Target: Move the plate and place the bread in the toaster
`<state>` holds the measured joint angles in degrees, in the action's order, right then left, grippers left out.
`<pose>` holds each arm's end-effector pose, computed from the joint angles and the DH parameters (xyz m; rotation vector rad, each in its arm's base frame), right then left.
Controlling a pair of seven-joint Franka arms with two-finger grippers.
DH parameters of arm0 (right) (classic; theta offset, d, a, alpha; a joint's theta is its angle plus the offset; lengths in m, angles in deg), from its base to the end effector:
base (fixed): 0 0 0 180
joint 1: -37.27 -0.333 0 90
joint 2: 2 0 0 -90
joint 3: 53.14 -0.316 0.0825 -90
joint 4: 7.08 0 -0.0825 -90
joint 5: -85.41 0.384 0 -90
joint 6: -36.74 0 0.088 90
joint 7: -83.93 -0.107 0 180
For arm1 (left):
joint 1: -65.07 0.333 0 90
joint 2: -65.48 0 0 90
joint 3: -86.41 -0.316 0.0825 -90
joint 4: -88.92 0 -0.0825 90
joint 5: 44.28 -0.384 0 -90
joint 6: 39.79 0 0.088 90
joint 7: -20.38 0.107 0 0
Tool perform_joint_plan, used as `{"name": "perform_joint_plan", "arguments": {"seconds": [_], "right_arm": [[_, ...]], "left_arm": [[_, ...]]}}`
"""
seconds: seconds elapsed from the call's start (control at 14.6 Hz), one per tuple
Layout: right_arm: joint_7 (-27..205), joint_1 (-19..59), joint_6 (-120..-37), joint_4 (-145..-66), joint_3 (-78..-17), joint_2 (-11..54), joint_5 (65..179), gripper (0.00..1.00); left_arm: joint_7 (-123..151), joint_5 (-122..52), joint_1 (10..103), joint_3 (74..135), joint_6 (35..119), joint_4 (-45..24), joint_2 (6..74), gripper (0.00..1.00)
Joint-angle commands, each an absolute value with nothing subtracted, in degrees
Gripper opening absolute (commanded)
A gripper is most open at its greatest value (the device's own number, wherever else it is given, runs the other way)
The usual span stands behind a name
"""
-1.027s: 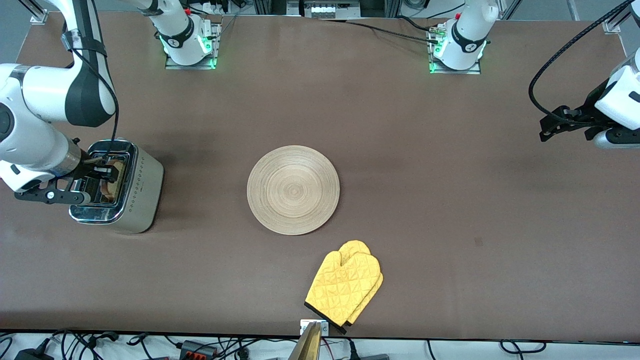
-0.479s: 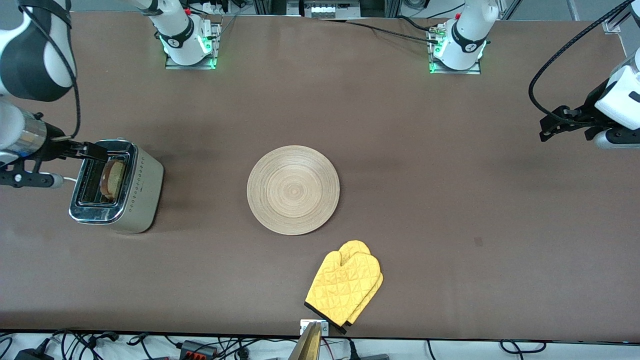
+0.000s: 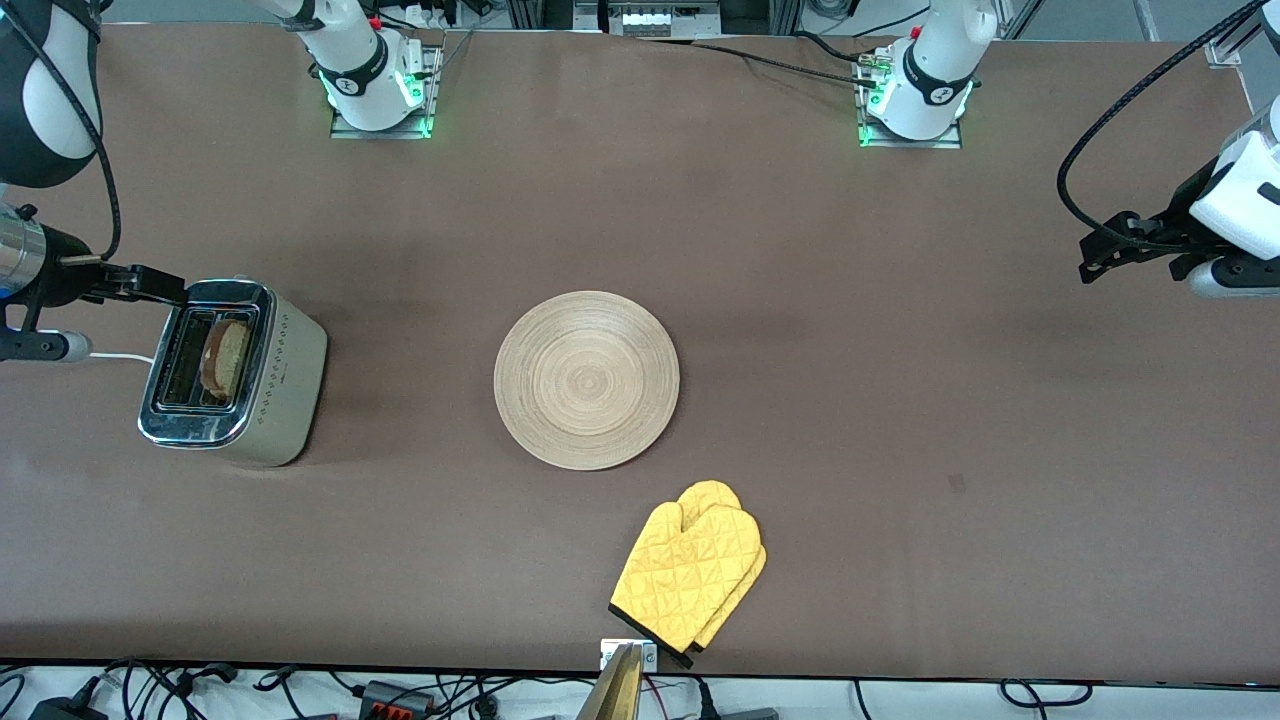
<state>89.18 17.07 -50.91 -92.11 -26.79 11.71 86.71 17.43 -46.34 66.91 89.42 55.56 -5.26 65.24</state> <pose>0.6077 -0.0345 0.5350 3.0634 -0.0218 -0.2707 0.5627 -0.0079 0.5958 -3.1062 -0.0435 -0.0272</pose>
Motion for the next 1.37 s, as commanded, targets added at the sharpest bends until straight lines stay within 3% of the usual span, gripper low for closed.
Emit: {"name": "perform_joint_plan", "arguments": {"seconds": [0.0, 0.48, 0.55, 0.68, 0.82, 1.3], "right_arm": [[91.6, 18.0, -46.6, -87.6, -26.9, 12.4, 87.9, 1.00], [96.2, 21.6, -44.6, -87.4, -29.0, 12.0, 87.8, 1.00], [96.4, 25.8, -44.2, -87.4, -32.4, 11.9, 87.9, 1.00], [95.6, 37.3, -43.3, -87.5, -44.6, 10.1, 87.3, 1.00], [92.0, 41.0, -43.9, -88.1, -51.2, 8.4, 85.0, 1.00], [86.1, 41.1, -50.9, -97.8, -51.7, 0.5, 85.1, 1.00]], "left_arm": [[17.8, -45.5, 67.1, 89.5, 54.1, -3.4, 64.6, 1.00], [17.8, -45.5, 67.1, 89.5, 54.1, -3.4, 64.6, 1.00], [17.8, -45.5, 67.1, 89.5, 54.1, -3.4, 64.6, 1.00], [17.8, -45.5, 67.1, 89.5, 54.1, -3.4, 64.6, 1.00], [17.8, -45.5, 67.1, 89.5, 54.1, -3.4, 64.6, 1.00], [17.8, -45.5, 67.1, 89.5, 54.1, -3.4, 64.6, 1.00]]}}
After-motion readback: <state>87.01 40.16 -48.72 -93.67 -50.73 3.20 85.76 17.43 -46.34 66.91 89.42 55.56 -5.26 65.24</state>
